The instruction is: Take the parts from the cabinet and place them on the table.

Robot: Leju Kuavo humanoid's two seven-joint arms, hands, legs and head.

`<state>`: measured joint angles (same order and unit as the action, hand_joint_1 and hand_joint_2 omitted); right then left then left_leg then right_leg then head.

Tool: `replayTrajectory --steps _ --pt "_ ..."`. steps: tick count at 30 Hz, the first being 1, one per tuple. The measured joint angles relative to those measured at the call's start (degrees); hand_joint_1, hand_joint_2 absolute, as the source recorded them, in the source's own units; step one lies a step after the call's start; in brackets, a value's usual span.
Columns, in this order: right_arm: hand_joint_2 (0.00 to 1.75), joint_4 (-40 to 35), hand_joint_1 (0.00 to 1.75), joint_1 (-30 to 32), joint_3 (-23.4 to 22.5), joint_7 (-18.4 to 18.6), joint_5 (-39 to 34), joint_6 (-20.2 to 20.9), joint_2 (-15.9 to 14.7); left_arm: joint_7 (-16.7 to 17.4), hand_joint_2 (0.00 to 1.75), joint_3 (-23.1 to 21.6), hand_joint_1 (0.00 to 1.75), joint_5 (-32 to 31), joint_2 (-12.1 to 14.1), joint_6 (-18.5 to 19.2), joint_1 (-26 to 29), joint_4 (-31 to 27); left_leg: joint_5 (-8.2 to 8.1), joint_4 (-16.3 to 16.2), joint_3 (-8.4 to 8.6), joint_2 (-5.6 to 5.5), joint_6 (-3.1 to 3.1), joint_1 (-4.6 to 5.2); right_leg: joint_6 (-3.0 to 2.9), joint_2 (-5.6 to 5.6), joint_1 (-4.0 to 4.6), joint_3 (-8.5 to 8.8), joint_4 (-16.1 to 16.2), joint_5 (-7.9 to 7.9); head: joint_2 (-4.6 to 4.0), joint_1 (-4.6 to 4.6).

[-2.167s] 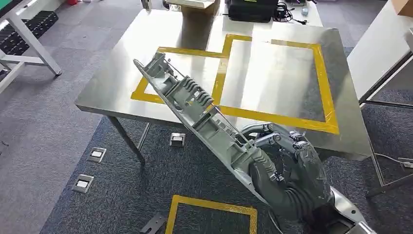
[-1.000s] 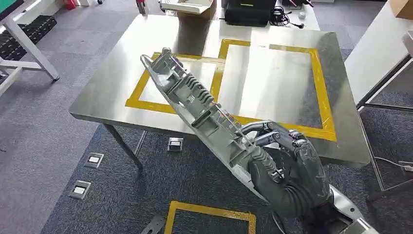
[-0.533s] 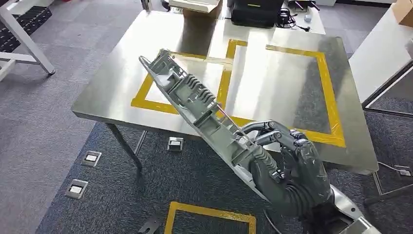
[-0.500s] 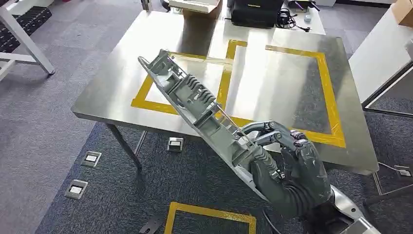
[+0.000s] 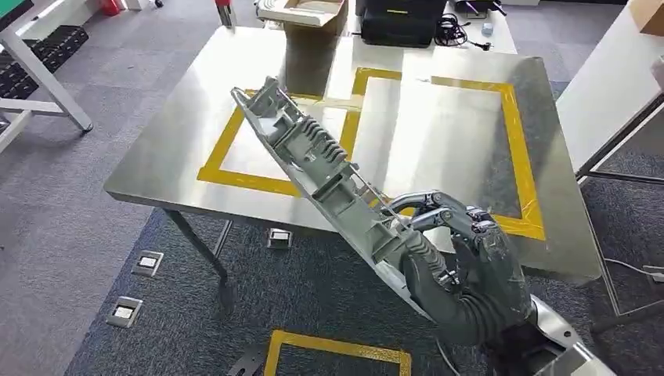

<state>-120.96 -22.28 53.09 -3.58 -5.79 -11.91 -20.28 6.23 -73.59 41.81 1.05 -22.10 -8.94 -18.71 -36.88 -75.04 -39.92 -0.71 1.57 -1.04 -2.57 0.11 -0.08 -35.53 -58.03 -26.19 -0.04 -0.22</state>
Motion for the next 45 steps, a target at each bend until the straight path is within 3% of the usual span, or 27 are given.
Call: replayTrajectory --steps 1,2,4,5,7,9,11,12,14,15,16,18,20,22,24,26,27,29,31,32,33,35,37,38,40,42,45 --pt "1.75 0.0 1.75 0.0 0.02 0.0 0.0 0.02 0.0 0.0 1.75 -0.02 0.0 -0.02 0.0 0.0 0.04 0.0 0.68 -0.82 -0.8 0.0 0.12 -0.01 0.04 0.11 0.0 0.12 -0.1 -0.15 0.0 0.0" --pt "1.75 0.0 1.75 0.02 0.02 0.0 0.0 0.02 0.0 0.0 1.75 0.0 0.0 -0.02 0.0 -0.02 0.01 0.0 2.75 0.93 -0.3 0.02 0.24 -0.06 0.11 0.23 -0.04 0.36 -0.21 -0.38 0.0 -0.11" --pt "1.75 0.0 1.75 0.02 0.02 0.0 0.0 0.04 0.0 0.0 1.75 0.0 0.0 -0.09 0.11 -0.02 -0.08 0.0 8.86 10.16 3.47 0.07 0.19 -0.15 0.52 0.35 -0.15 1.12 -0.65 -1.09 0.0 -0.3" --pt "1.75 0.0 1.75 0.03 0.02 0.0 0.0 0.04 -0.02 0.0 1.75 0.0 0.0 -0.09 0.13 -0.02 -0.08 0.0 9.78 13.52 4.83 0.08 0.01 -0.11 0.81 0.34 -0.16 1.33 -0.85 -1.51 0.0 -0.37" --pt "1.75 -0.02 1.75 -0.03 0.0 -0.02 0.0 0.04 0.0 0.0 1.75 0.0 0.0 -0.11 0.11 0.0 -0.25 0.0 8.46 15.14 5.88 0.02 -0.71 0.14 1.41 0.45 0.2 0.56 -1.37 -1.53 0.0 -0.5" --pt "1.75 0.0 1.75 0.01 -0.02 0.0 -0.02 0.07 -0.02 0.04 1.75 0.0 0.0 -0.11 0.11 0.0 -0.09 0.0 8.63 15.0 5.46 -0.07 -1.43 0.32 2.0 0.35 0.09 0.48 -0.98 -1.21 0.0 -0.46" --pt "1.75 -0.04 1.75 -0.07 -0.09 -0.02 -0.02 0.07 -0.02 0.05 1.75 0.02 0.0 -0.13 0.18 -0.02 -0.11 0.0 8.91 15.63 5.86 -0.05 -2.06 -0.2 2.68 0.27 0.08 0.32 -1.68 -2.02 0.0 -0.35" --pt "1.75 -0.04 1.75 -0.12 -0.09 -0.02 -0.02 0.06 -0.02 0.04 1.75 0.02 0.0 -0.18 0.17 -0.02 -0.22 0.0 8.87 15.64 5.9 -0.05 -2.38 -0.21 2.98 0.21 -0.04 -0.73 -3.83 -3.21 0.0 0.0" --pt "1.75 -0.04 1.75 0.02 -0.09 -0.02 -0.02 0.07 -0.02 0.02 1.75 0.02 0.0 -0.17 0.13 0.0 -0.3 0.0 8.73 15.63 5.9 -0.02 -2.7 -0.15 3.39 0.21 -0.3 -5.39 -12.7 -6.99 0.0 0.35" --pt "1.75 -0.02 1.75 0.01 -0.09 -0.02 -0.02 0.07 -0.02 0.02 1.75 0.02 0.0 -0.17 0.13 0.0 -0.27 0.0 8.65 15.61 5.91 0.0 -2.79 -0.13 3.53 0.21 -0.33 -7.7 -16.69 -8.09 0.0 0.35" --pt "1.75 0.0 1.75 0.03 -0.09 -0.02 -0.02 0.07 -0.02 0.02 1.75 0.02 0.0 -0.17 0.15 0.0 -0.23 0.0 8.58 15.61 5.99 0.01 -2.81 -0.12 3.54 0.21 -0.34 -8.93 -18.38 -7.86 0.0 0.42" --pt "1.75 0.02 1.75 0.01 -0.09 -0.02 -0.04 0.07 -0.02 0.02 1.75 0.02 0.0 -0.24 0.15 0.0 -0.26 0.0 8.33 15.61 6.31 -0.05 -2.78 -0.08 3.28 0.22 -0.35 -7.55 -14.37 -4.08 0.0 0.5" --pt "1.75 0.02 1.75 -0.12 -0.09 0.0 -0.02 0.07 -0.02 0.02 1.75 0.04 0.0 -0.28 0.09 0.0 -0.27 0.0 7.91 15.61 6.91 -0.22 -2.5 -0.03 2.59 0.21 -0.23 -3.13 -4.65 1.3 0.0 0.57" --pt "1.75 0.07 1.75 -0.41 -0.09 0.02 -0.13 0.09 -0.02 0.02 1.75 0.11 0.0 -0.37 0.04 -0.04 -0.39 0.0 7.69 15.46 6.67 -0.26 -1.95 0.26 2.04 0.19 0.2 -1.53 -1.44 0.51 0.0 0.63" --pt "1.75 0.07 1.75 -0.55 -0.09 0.18 -0.35 0.11 -0.04 0.09 1.75 0.17 0.0 -0.55 0.0 0.11 -0.36 0.0 7.69 15.76 6.66 -0.14 -1.23 0.05 1.68 0.33 0.38 -1.67 -1.46 0.04 0.0 0.7" --pt "1.75 0.07 1.75 -0.58 -0.09 0.32 -0.35 0.13 -0.02 0.24 1.75 0.22 0.0 -0.79 0.11 0.5 -0.5 0.0 6.97 15.55 6.56 -0.08 -0.66 -0.05 1.01 0.19 -0.27 -0.8 -0.29 0.38 0.0 0.55" --pt "1.75 0.09 1.75 -0.67 -0.09 0.37 -0.37 0.13 -0.04 0.24 1.75 0.31 0.0 -0.83 0.18 0.48 -0.54 0.0 6.11 14.24 6.43 0.02 -0.44 0.1 0.86 0.11 -0.15 -0.25 0.15 0.3 -0.02 0.5" --pt "1.75 0.2 1.75 -0.84 -0.05 0.42 -0.37 0.11 -0.02 0.2 1.75 0.57 0.0 -0.83 0.22 0.35 -0.58 0.0 2.32 6.21 2.87 0.04 -0.18 0.05 0.32 -0.05 -0.15 0.21 0.15 0.03 0.0 -0.06" --pt "1.75 0.46 1.75 -0.82 -0.02 0.48 -0.37 0.11 -0.02 0.17 1.75 0.72 0.0 -0.81 0.22 0.24 -0.29 0.0 0.85 -0.13 -0.54 0.04 0.13 0.05 0.17 0.03 -0.11 0.43 0.04 -0.27 0.0 -0.15" --pt "1.75 0.46 1.75 -0.76 0.0 0.5 -0.39 0.11 -0.02 0.18 1.75 0.81 0.0 -0.81 0.22 0.13 -0.16 0.0 1.97 0.07 -0.77 0.04 0.26 0.03 0.23 0.16 -0.12 0.62 -0.06 -0.47 0.0 -0.2" --pt "1.75 0.46 1.75 -0.74 0.0 0.5 -0.42 0.11 -0.02 0.17 1.75 0.92 0.0 -0.81 0.22 0.0 -0.14 0.0 4.38 2.6 0.0 0.05 0.29 0.0 0.35 0.29 -0.16 0.85 -0.22 -0.75 0.0 -0.26" --pt "1.75 0.46 1.75 -0.74 0.0 0.55 -0.42 0.11 -0.02 0.15 1.75 1.03 0.0 -0.81 0.33 -0.04 -0.16 0.0 10.3 11.84 3.78 0.09 0.13 -0.05 0.81 0.35 -0.25 1.58 -0.7 -1.54 0.0 -0.52" --pt "1.75 0.46 1.75 -0.89 0.0 0.55 -0.46 0.11 -0.04 0.04 1.75 1.07 0.0 -0.76 0.31 -0.04 -0.18 0.0 9.33 14.59 5.32 -0.02 -0.38 0.23 1.48 0.4 0.11 1.32 -1.44 -2.08 0.0 -0.55" --pt "1.75 0.44 1.75 -0.87 -0.07 0.5 -0.53 0.07 -0.04 0.02 1.75 1.07 0.0 -0.76 0.31 0.11 -0.24 0.0 8.65 14.8 5.41 0.0 -1.08 0.33 1.82 0.37 0.07 0.89 -1.39 -1.87 0.0 -0.59" --pt "1.75 0.44 1.75 -0.79 -0.04 0.57 -0.52 0.11 -0.04 0.02 1.75 1.07 0.0 -0.87 0.31 0.61 -0.04 0.0 8.72 14.9 5.23 -0.06 -1.56 0.39 2.16 0.28 0.02 0.93 -1.03 -1.75 0.0 -0.44" --pt "1.75 0.42 1.75 -0.96 -0.07 0.55 -0.52 0.11 -0.04 0.02 1.75 1.09 0.0 -0.96 0.5 0.85 -0.2 0.02 8.87 15.35 5.54 -0.04 -2.17 -0.13 2.95 0.2 -0.03 0.27 -2.67 -3.07 0.0 -0.13" --pt "1.75 0.44 1.75 -0.86 -0.07 0.55 -0.52 0.11 -0.04 -0.02 1.75 1.11 0.0 -0.96 0.5 0.64 -0.39 0.0 8.65 15.33 5.57 -0.02 -2.73 -0.09 3.48 0.21 -0.32 -6.2 -14.82 -8.16 0.0 0.31"
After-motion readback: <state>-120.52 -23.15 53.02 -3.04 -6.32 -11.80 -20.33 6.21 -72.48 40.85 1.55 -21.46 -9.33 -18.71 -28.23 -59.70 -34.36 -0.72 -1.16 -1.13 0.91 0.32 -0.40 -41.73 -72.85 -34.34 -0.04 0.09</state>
